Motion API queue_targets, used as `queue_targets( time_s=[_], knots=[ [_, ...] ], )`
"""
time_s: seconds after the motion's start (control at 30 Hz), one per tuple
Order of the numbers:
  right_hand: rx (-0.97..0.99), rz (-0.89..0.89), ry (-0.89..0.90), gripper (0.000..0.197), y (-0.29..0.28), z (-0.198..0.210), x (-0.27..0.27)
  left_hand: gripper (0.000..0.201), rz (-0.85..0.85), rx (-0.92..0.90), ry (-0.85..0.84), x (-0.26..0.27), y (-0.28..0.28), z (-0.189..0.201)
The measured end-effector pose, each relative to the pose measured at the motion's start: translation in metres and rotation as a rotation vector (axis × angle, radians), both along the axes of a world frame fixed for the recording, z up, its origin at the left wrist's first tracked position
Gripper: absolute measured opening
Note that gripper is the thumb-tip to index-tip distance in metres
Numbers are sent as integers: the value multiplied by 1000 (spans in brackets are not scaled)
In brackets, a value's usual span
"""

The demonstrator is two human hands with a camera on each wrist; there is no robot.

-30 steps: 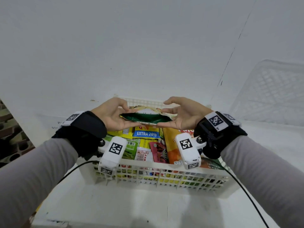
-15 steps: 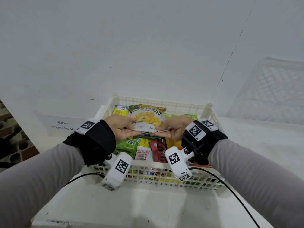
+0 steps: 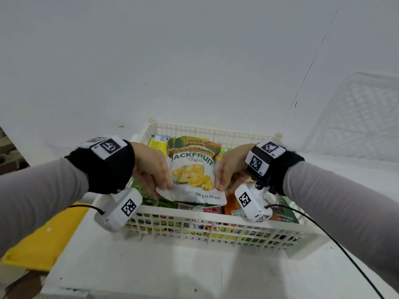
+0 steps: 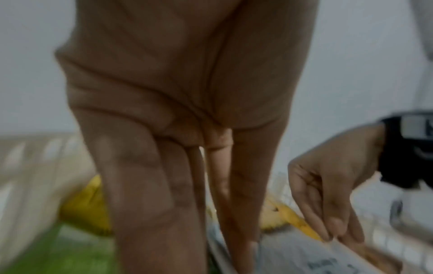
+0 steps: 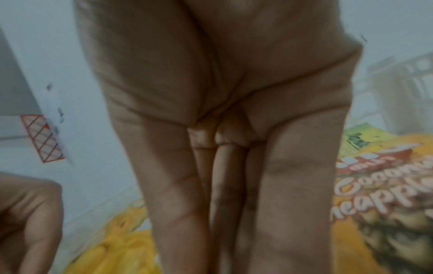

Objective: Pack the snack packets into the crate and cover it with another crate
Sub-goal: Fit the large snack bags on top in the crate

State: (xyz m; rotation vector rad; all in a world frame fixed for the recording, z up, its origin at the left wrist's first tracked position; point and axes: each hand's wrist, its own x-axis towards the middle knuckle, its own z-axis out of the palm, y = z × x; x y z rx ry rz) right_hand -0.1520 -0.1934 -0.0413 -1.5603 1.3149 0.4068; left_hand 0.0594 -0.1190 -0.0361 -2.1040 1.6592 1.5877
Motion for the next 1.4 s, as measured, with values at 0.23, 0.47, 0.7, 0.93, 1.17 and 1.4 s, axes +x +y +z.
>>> queue_targets(
  time_s=[0.23, 0.47, 0.7, 0.93, 1.17, 1.4],
  knots=[
    [-384, 147, 45, 15, -15, 21, -13, 21, -368, -624, -543, -26, -15, 18],
    [-793, 331, 265, 40, -36, -14, -22, 42, -633, -766, -475, -66, -63, -14],
    [-824, 280, 338, 31, -55, -32, -23, 64, -758, -550, -656, -71, -94, -50],
    [-976, 221, 416, 21, -75, -31, -29, 79, -747, -502, -679, -72, -91, -62],
    [-850, 268, 313, 49, -65, -22, -13, 93, -674, -453, -661, -77, -79, -64],
    [-359, 554, 679, 147, -45, -26, -25, 98, -642, -435, -629, -75, -69, -58]
  ],
)
